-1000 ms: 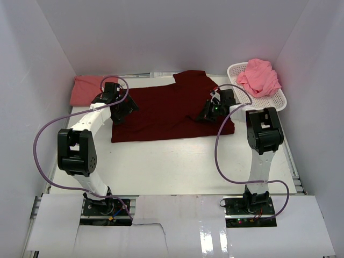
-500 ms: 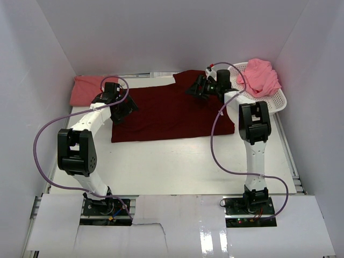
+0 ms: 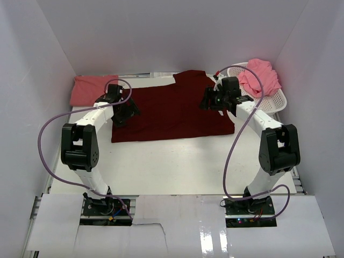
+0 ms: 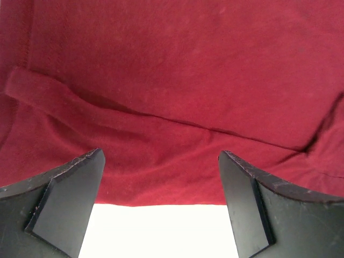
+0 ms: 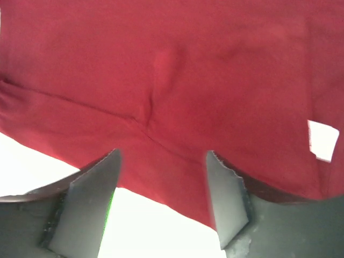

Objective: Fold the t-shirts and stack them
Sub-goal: Fold the flattened tshirt in 1/3 of the way

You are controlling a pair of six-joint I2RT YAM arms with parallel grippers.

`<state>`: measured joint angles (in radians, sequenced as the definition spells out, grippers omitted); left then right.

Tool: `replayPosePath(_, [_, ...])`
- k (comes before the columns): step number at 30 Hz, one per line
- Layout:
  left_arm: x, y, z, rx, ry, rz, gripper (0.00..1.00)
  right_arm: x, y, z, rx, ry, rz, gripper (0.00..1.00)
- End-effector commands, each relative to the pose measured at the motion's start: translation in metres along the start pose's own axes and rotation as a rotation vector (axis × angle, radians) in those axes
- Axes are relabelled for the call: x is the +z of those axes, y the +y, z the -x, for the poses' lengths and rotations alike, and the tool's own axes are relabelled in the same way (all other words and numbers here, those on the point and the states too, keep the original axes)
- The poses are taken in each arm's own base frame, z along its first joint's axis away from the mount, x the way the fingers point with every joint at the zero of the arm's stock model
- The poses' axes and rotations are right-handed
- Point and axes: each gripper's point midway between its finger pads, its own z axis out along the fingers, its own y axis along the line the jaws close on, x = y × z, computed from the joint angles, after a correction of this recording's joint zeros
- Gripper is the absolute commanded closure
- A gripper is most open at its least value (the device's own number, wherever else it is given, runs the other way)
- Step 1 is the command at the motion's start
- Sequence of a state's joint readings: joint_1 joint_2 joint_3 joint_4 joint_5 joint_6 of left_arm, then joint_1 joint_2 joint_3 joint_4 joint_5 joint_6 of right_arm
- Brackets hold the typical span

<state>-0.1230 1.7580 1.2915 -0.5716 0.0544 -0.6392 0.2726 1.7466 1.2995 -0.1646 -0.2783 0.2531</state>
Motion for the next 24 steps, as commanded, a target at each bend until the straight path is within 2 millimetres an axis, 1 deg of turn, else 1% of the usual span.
replayPosePath(1, [0.009, -0.013, -0.009, 0.000, 0.042, -0.022, 0.02, -0.016, -0.047, -0.051, -0.040, 0.157, -0.264, 0.41])
replayPosePath(2, [0.011, -0.014, -0.010, -0.001, 0.044, -0.019, 0.02, -0.019, -0.049, -0.059, -0.035, 0.184, -0.281, 0.48])
replayPosePath(3, [0.012, -0.017, -0.016, 0.007, 0.048, -0.013, 0.03, -0.020, -0.052, -0.064, -0.034, 0.194, -0.293, 0.68])
replayPosePath(4, [0.010, -0.019, -0.017, 0.006, 0.037, -0.009, 0.04, -0.022, -0.055, -0.065, -0.029, 0.194, -0.309, 0.74])
replayPosePath(5, [0.008, -0.019, -0.016, 0.010, 0.019, 0.002, 0.06, -0.023, -0.057, -0.074, -0.024, 0.212, -0.315, 0.78])
replayPosePath(6, [0.006, -0.022, -0.020, 0.020, 0.015, -0.002, 0.07, -0.024, -0.057, -0.077, -0.021, 0.218, -0.316, 0.87])
replayPosePath(7, [0.002, -0.020, -0.025, 0.026, 0.013, 0.000, 0.09, -0.025, -0.064, -0.080, -0.021, 0.219, -0.355, 0.92])
replayPosePath(8, [0.002, -0.015, -0.024, 0.030, -0.010, 0.025, 0.10, -0.025, -0.067, -0.084, -0.017, 0.231, -0.364, 0.92])
replayPosePath(9, [0.001, -0.015, -0.028, 0.037, -0.008, 0.028, 0.10, -0.024, -0.069, -0.091, -0.014, 0.254, -0.372, 0.92])
replayPosePath(10, [0.002, -0.009, -0.037, 0.039, 0.005, 0.042, 0.10, -0.023, -0.072, -0.094, -0.012, 0.260, -0.381, 0.92])
replayPosePath(12, [0.004, -0.004, -0.042, 0.049, -0.001, 0.052, 0.10, -0.018, -0.077, -0.102, -0.008, 0.287, -0.393, 0.92])
replayPosePath(13, [0.008, 0.003, -0.051, 0.058, 0.010, 0.070, 0.10, -0.016, -0.078, -0.105, -0.008, 0.295, -0.391, 0.92])
replayPosePath(17, [0.020, 0.009, -0.059, 0.052, 0.019, 0.098, 0.11, -0.008, -0.084, -0.111, 0.000, 0.320, -0.403, 0.92])
replayPosePath(21, [0.024, 0.013, -0.057, 0.057, -0.004, 0.134, 0.11, -0.003, -0.088, -0.121, 0.013, 0.340, -0.412, 0.92])
replayPosePath(23, [0.026, 0.018, -0.059, 0.061, -0.010, 0.160, 0.11, -0.004, -0.091, -0.134, 0.025, 0.368, -0.423, 0.92])
replayPosePath(24, [0.028, 0.021, -0.065, 0.073, 0.001, 0.179, 0.11, -0.005, -0.092, -0.139, 0.034, 0.379, -0.427, 0.92])
